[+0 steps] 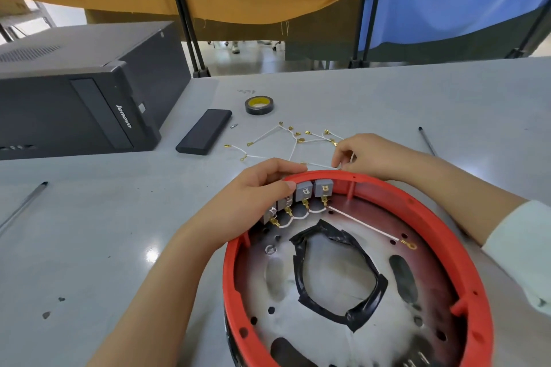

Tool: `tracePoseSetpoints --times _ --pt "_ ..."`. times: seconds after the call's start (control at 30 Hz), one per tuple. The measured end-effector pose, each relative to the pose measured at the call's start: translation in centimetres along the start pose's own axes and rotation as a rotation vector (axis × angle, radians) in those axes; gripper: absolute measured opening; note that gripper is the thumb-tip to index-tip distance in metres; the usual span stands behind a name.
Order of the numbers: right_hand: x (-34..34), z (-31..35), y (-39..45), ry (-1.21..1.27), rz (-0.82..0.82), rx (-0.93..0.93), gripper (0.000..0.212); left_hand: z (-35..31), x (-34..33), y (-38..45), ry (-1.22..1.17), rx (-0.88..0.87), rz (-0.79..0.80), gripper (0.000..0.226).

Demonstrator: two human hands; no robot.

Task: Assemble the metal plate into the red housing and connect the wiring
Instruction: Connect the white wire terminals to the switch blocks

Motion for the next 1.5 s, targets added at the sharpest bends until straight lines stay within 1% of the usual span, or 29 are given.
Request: tracePoseSetpoints --times 0.27,0.37,0.43,0.5,0.6,0.67,0.77,0.87,0.97,1.03,1.07,1.13,1.17,1.23,1.37,1.5 --pt "0.1 -1.4 0.2 0.041 -0.102 -0.106 0.031 0.2 0.2 0.0 -0.001 -0.002 0.006 0.026" --pt "0.3 -2.1 0.4 0.137 -0.085 -0.113 0.028 0.2 0.1 0.1 0.004 0.001 0.007 0.026" --pt "0.5 -2.4 0.7 0.187 -0.122 -0.127 0.033 0.2 0.1 0.1 0.005 -0.001 0.009 0.026" --pt "0.5 -2.7 1.4 0.140 -0.163 -0.146 0.041 0.1 0.1 0.0 -0.004 -0.003 0.009 0.026" --pt "0.0 -2.7 2.4 0.004 -0.097 -0.168 0.046 0.1 0.1 0.0 -0.013 -0.004 0.009 0.026" --pt "-0.2 -2.5 2.8 0.003 -0.061 -0.147 0.042 0.1 0.0 0.0 -0.019 -0.002 0.012 0.025" --pt "-0.1 -2.2 2.9 0.047 -0.050 -0.093 0.035 0.2 0.1 0.0 -0.020 0.001 0.017 0.026" --pt "0.0 -2.7 3.0 0.089 -0.037 -0.106 0.032 0.2 0.1 0.1 -0.016 0.001 0.014 0.026" --pt "0.5 -3.0 3.4 0.139 -0.087 -0.136 0.029 0.2 0.1 0.1 -0.011 0.000 0.012 0.026" --pt "0.8 -2.4 3.8 0.150 -0.126 -0.101 0.029 0.2 0.1 0.1 -0.019 0.005 0.009 0.026" --pt "0.8 -1.9 3.9 0.144 -0.111 -0.067 0.033 0.2 0.1 0.1 -0.019 0.007 0.008 0.026" --pt "0.2 -0.7 4.2 0.105 -0.023 0.004 0.041 0.2 0.1 0.1 -0.007 0.007 0.005 0.025" --pt "-0.2 -0.1 4.2 0.076 0.021 0.030 0.042 0.2 0.1 0.1 -0.004 0.006 0.005 0.025" --pt "-0.7 0.5 4.2 0.042 0.051 0.061 0.035 0.2 0.1 0.1 -0.009 0.002 0.012 0.025" --pt "-0.3 0.2 3.5 0.077 0.010 0.080 0.022 0.3 0.1 0.1 -0.002 -0.003 0.016 0.025" --pt "0.3 -1.0 2.4 0.174 0.036 0.037 0.016 0.4 0.2 0.2 -0.002 -0.003 0.015 0.026"
Point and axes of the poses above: each hand's wrist, its own y-axis towards the middle knuckle, its own x-axis out of the back of the hand, z = x × y, the point moved 4 cm from there along y, towards the middle knuckle, and after that the axes turned 2 degrees about y, right-handed, at the moved point
